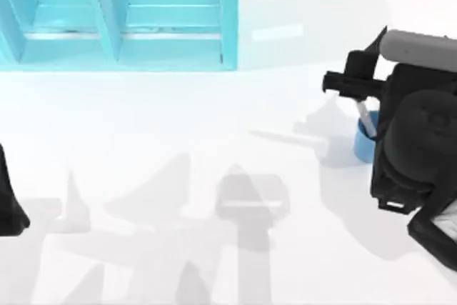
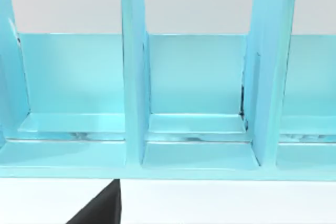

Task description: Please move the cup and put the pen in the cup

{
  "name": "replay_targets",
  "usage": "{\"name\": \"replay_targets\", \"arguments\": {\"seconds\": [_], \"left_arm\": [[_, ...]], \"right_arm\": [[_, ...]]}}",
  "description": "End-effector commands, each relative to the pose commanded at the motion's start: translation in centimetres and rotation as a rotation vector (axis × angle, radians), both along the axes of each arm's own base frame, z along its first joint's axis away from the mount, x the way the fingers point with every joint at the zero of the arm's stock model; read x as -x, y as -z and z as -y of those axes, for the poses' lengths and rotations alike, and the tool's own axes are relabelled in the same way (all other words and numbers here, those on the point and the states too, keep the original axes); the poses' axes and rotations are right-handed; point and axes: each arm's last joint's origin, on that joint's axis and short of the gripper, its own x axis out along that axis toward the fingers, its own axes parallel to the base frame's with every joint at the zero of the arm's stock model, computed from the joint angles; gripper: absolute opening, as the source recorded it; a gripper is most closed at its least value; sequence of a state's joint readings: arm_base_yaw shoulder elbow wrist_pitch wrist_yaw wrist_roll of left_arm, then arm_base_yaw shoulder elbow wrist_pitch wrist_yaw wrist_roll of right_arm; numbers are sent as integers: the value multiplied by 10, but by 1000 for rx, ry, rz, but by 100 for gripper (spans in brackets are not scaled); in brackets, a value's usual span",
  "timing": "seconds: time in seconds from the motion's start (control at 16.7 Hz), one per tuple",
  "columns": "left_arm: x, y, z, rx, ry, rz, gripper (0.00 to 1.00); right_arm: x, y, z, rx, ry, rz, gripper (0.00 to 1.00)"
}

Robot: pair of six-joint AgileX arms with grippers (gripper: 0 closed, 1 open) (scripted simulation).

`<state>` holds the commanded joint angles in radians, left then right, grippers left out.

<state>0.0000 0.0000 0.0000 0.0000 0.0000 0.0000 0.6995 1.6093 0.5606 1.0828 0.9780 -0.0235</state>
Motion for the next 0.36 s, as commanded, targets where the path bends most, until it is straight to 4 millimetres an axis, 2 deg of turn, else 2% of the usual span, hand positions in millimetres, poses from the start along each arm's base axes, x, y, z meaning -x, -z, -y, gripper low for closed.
{"name": "replay_targets", "arguments": {"seconds": [0.36], "left_arm": [[0,0,0,0,0,0,100]], "right_arm": [[0,0,0,0,0,0,100]]}}
